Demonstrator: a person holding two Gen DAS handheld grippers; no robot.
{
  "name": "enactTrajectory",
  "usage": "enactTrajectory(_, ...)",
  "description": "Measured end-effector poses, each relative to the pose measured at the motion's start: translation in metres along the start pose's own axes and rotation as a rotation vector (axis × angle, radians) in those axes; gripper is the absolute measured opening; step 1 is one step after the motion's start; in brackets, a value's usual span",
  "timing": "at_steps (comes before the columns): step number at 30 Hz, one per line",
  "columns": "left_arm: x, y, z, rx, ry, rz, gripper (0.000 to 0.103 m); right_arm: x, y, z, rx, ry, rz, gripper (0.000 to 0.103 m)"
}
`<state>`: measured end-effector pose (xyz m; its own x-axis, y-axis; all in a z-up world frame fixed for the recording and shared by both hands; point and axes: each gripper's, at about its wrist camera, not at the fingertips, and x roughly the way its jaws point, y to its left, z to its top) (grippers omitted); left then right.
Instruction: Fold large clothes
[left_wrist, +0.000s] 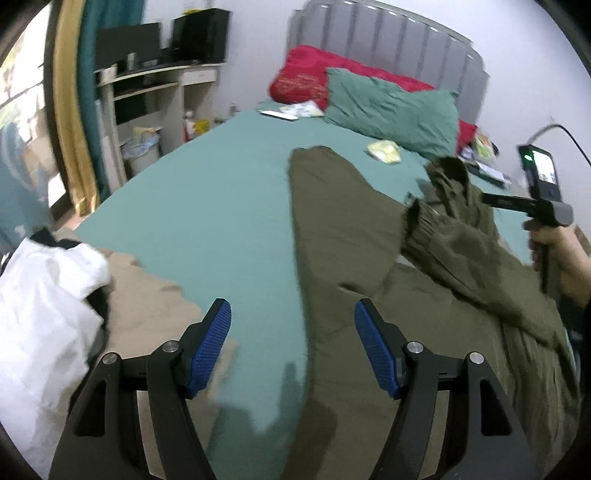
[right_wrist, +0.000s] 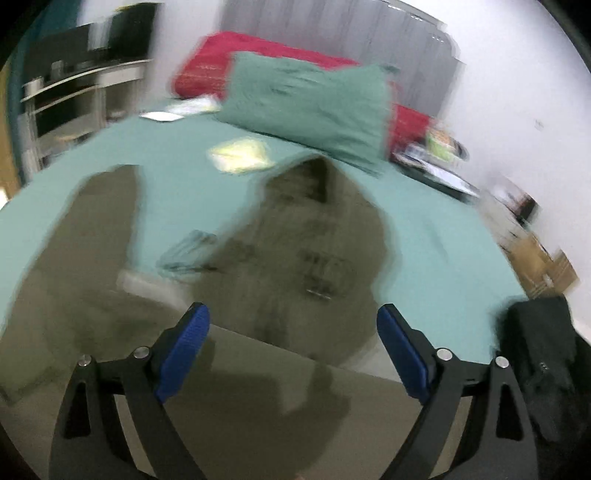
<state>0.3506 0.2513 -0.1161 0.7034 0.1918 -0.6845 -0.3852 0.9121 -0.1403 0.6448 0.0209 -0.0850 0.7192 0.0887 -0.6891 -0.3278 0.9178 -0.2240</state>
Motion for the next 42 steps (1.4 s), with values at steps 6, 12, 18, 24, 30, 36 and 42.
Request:
enactTrajectory(6, 0.008, 0.036, 0.007, -0.095, 0.021, 0.025, 0.073, 0.029, 0.146, 0.045, -0.099, 0.028, 0.254, 0.091)
enactTrajectory(12, 0.024, 0.067, 0.006, -0.173, 0.062, 0.034, 0.073, 0.081, 0.253, 0.054, -0.178, 0.088, 0.327, 0.087)
enactTrajectory(18, 0.039, 0.072, 0.005, -0.179, 0.091, 0.028, 0.073, 0.138, 0.292, 0.050, -0.131, 0.165, 0.309, 0.082)
enactTrajectory(24, 0.036, 0.068, 0.006, -0.190, 0.094, 0.007, 0.073, 0.118, 0.301, 0.071, -0.244, 0.084, 0.298, 0.003)
enactTrajectory(30, 0.028, 0.054, 0.008, -0.154, 0.081, -0.003, 0.073, 0.026, 0.242, 0.111, -0.189, -0.171, 0.387, 0.003)
enactTrajectory(36, 0.019, 0.036, 0.008, -0.122, 0.076, -0.024, 0.073, -0.048, 0.161, 0.092, -0.150, -0.292, 0.315, 0.003)
enactTrajectory(42, 0.018, 0.022, 0.006, -0.101, 0.088, -0.054, 0.073, -0.024, 0.071, -0.002, 0.002, -0.089, 0.106, 0.005)
